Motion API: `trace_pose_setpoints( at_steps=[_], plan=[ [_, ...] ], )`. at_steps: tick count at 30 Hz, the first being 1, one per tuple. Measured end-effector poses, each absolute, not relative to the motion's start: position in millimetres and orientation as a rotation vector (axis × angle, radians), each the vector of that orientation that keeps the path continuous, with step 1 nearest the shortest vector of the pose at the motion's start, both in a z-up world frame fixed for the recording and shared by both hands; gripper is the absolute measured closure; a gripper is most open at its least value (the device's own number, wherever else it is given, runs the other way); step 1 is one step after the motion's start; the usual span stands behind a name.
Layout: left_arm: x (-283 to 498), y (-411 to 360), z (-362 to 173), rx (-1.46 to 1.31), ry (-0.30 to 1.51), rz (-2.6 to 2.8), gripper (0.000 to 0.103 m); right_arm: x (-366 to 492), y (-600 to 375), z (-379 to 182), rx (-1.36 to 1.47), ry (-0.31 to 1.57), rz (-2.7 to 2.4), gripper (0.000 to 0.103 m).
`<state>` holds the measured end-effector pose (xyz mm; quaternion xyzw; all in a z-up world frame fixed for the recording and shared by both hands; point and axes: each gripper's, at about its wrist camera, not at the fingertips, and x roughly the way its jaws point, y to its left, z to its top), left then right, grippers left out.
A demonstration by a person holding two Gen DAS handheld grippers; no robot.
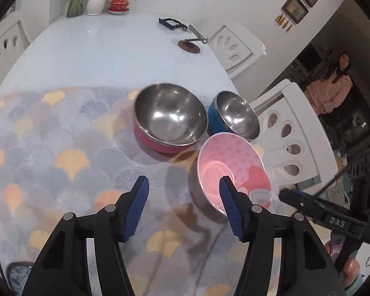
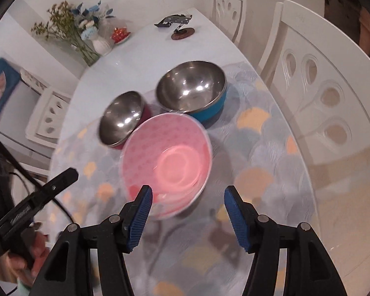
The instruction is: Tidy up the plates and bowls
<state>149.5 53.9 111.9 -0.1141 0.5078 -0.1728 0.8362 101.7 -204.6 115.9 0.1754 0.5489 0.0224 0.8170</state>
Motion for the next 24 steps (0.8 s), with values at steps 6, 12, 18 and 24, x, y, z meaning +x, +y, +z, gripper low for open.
trace_pose_setpoints(
  at_steps=[6, 12, 18, 24],
  plan=[
    [160, 24, 78, -0.233, 1.136, -0.340, 0.062, 131, -208, 83, 0.349, 1.208, 0.093, 0.045],
    [168, 20, 57, -0.300, 1.170, -0.340, 0.063, 146, -209, 65, 0.298, 1.223, 0.113, 0.053],
    [170, 13, 48, -0.299, 1.193, -0.366, 0.092, 152, -214, 50, 0.288, 1.210, 0.107, 0.075],
    [172, 4, 49, -0.252, 1.184, -0.360, 0.093, 157, -213, 41, 0.290, 1.223, 0.135, 0.083]
  ],
)
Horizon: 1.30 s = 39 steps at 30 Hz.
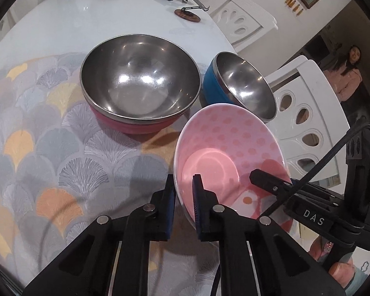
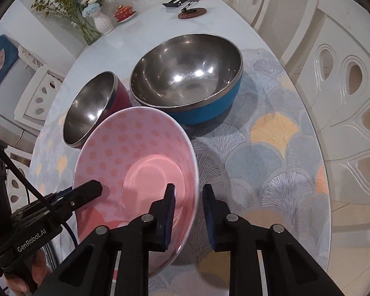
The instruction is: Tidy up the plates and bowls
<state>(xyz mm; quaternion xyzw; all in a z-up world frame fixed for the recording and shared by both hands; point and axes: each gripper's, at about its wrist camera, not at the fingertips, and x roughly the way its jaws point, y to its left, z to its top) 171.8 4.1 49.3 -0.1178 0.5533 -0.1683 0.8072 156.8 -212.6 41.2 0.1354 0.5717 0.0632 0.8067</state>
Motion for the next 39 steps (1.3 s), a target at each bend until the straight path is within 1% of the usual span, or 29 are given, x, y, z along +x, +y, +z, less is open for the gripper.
trace_pose_setpoints(
  at_steps=[11, 22, 27, 33, 39],
  plan=[
    [165, 4, 63, -0.247, 1.190, -0.329, 0.093, 148, -196, 45, 0.273, 1.241, 0.177, 0.082],
    [106, 13, 131, -0.201, 1.117, -0.380, 0.093, 82, -177, 107, 0.272, 1.218, 0.202, 0.079],
    [74, 20, 150, -0.171, 1.110, -0.397, 0.093, 45, -170, 127, 0.284, 1.233, 0.224, 0.079],
    [38, 34, 145, -0.174, 1.150, -0.394, 0.093, 13, -154, 126, 0.287, 1.288, 0.242, 0.079],
    [14, 41, 118, -0.208, 1.232, -0.385, 0.093, -9, -146, 100, 0.283, 1.388, 0.239, 0.078]
  ],
)
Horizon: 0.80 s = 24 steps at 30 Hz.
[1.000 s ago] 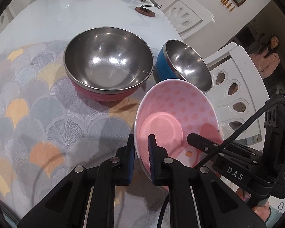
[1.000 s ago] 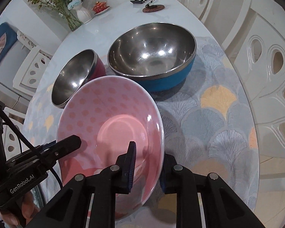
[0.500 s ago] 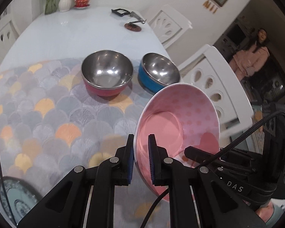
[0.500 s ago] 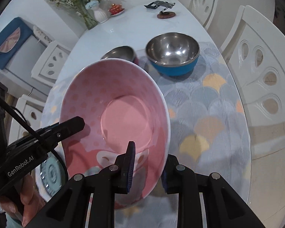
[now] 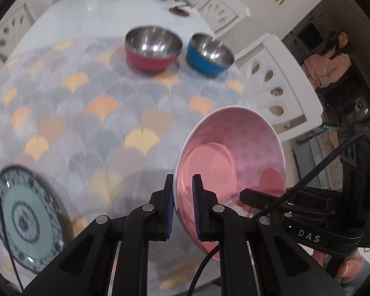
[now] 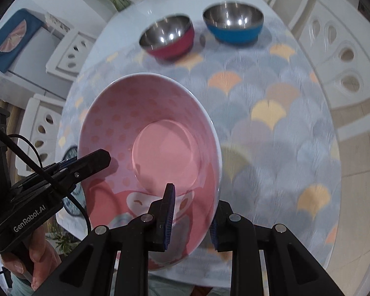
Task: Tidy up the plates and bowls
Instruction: 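Carry the pink bowl away from the steel bowls and lower it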
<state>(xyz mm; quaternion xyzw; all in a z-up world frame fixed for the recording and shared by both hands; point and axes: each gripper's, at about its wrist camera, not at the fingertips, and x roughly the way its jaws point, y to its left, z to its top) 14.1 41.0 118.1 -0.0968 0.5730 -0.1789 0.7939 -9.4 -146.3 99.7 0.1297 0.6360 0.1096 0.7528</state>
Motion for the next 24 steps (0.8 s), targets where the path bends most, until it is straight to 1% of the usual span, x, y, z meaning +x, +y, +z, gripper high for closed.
trace_pose_setpoints(
  at_steps=[2, 4, 8, 15, 21, 24],
  plan=[
    [8, 42, 109, -0.210, 1.252, -0.383, 0.093, -13, -145, 91, 0.281, 1.415, 0.239, 0.076],
    [5, 43, 97, -0.212, 1.275, -0.373, 0.093, -14, -143, 79, 0.277, 1.455, 0.260, 0.072],
    [1, 46, 79, -0.245, 1.301, -0.346, 0.093, -14, -141, 62, 0.265, 1.481, 0.277, 0.072],
    [-2, 47, 64, -0.250, 1.328, -0.331, 0.093, -13, -139, 49, 0.259, 1.510, 0.272, 0.072],
    [-2, 48, 61, -0.222, 1.342, -0.332, 0.093, -11, -142, 43, 0.308, 1.534, 0.281, 0.072],
    [-1, 56, 67, -0.217, 1.333, -0.338, 0.093, -12, -149, 53, 0.342, 1.515, 0.322, 0.072]
  ],
)
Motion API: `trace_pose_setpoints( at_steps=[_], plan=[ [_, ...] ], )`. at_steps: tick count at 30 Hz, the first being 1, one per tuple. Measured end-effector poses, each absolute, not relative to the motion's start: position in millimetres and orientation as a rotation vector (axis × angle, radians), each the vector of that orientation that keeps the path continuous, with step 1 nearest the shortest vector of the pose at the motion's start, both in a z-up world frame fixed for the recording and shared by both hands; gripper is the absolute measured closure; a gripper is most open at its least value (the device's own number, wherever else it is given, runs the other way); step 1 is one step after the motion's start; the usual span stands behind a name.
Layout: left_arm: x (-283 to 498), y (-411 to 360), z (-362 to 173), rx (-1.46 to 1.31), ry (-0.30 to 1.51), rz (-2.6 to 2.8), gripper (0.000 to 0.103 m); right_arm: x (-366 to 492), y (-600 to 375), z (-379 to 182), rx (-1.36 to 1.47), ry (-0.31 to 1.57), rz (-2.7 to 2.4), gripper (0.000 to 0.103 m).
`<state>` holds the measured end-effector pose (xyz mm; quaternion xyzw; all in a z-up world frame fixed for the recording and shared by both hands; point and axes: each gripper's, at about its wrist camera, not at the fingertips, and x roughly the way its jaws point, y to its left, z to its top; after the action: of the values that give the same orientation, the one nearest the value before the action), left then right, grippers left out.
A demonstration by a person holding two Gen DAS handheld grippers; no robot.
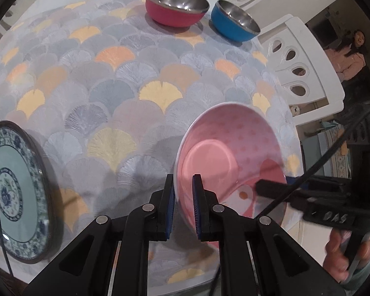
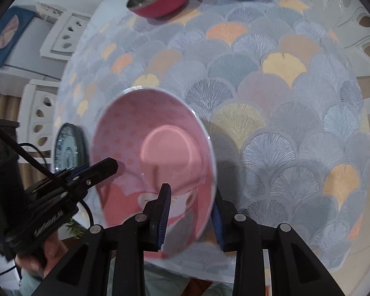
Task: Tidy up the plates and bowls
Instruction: 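Carry the pink bowl away from the steel bowls and lower it, then open the grippers and move both toward the red-bottomed steel bowl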
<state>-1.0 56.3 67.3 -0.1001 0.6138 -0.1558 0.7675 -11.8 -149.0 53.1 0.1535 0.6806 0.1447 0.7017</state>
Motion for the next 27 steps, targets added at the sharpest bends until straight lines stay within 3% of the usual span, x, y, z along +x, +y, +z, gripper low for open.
trace_pose_setpoints(
  at_steps=[10, 17, 20, 24, 27],
  plan=[
    [23, 79, 132, -0.181, 1.170, -0.348, 0.091, -3, -172, 141, 0.284, 1.261, 0.442, 0.072],
    [84, 69, 190, -0.113, 0.988, -0.377, 0.091, 45, -164, 193, 0.277, 1.036, 0.391, 0.065],
    [119, 69, 199, -0.135, 0.964, -0.380, 0.060, 81, -158, 184, 0.347, 1.049, 0.382, 0.065],
    [167, 78, 187, -0.158, 0.988, -0.355, 0.060, 121, -159, 163, 0.440, 1.103, 0.378, 0.065],
    [204, 85, 160, -0.217, 1.055, -0.348, 0.060, 152, -155, 142, 0.464, 1.138, 0.347, 0.056]
  ],
)
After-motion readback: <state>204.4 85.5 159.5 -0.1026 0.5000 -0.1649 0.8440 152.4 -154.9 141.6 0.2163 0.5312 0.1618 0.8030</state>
